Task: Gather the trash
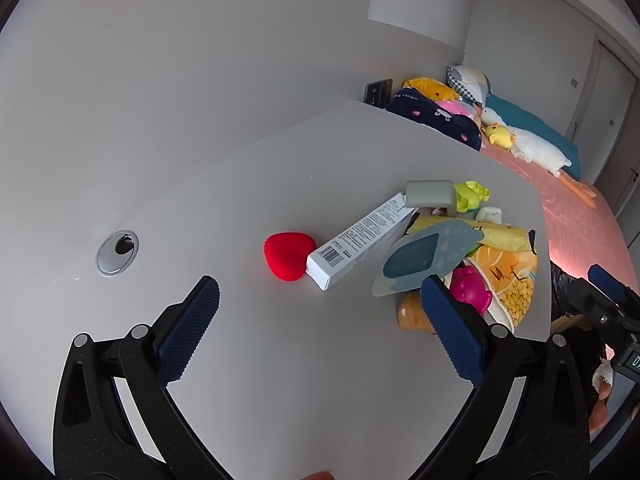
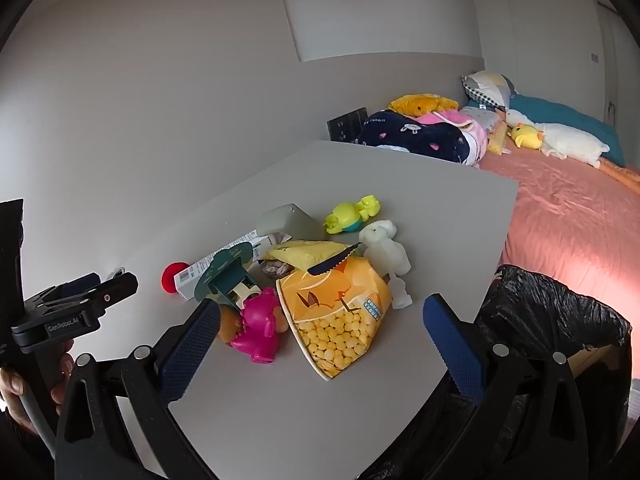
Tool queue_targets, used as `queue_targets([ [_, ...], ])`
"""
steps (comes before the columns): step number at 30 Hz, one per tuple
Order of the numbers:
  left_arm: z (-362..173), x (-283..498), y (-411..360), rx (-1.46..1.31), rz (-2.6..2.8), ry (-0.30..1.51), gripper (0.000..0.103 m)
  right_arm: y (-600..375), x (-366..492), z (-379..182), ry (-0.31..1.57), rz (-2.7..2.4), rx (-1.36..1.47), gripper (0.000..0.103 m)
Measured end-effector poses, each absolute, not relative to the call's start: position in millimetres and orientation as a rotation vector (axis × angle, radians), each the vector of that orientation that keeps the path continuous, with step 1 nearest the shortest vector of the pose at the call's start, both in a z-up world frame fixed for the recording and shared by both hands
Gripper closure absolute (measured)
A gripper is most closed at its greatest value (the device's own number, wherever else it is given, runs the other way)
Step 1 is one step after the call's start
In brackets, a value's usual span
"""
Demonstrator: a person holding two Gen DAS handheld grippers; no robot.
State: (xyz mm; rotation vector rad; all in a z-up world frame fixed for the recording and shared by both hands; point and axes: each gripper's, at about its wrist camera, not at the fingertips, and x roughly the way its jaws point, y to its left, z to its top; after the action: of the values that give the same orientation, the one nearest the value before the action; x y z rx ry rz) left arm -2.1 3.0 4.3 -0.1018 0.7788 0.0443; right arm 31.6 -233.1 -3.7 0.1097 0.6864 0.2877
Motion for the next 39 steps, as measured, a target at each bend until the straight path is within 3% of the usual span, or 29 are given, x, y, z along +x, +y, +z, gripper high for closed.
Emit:
queue_targets([
  [39,8,-6,-8,-0.076,0.031,0.768,0.006,-235,31,-3,0.692,0.29,0.123,0.002],
])
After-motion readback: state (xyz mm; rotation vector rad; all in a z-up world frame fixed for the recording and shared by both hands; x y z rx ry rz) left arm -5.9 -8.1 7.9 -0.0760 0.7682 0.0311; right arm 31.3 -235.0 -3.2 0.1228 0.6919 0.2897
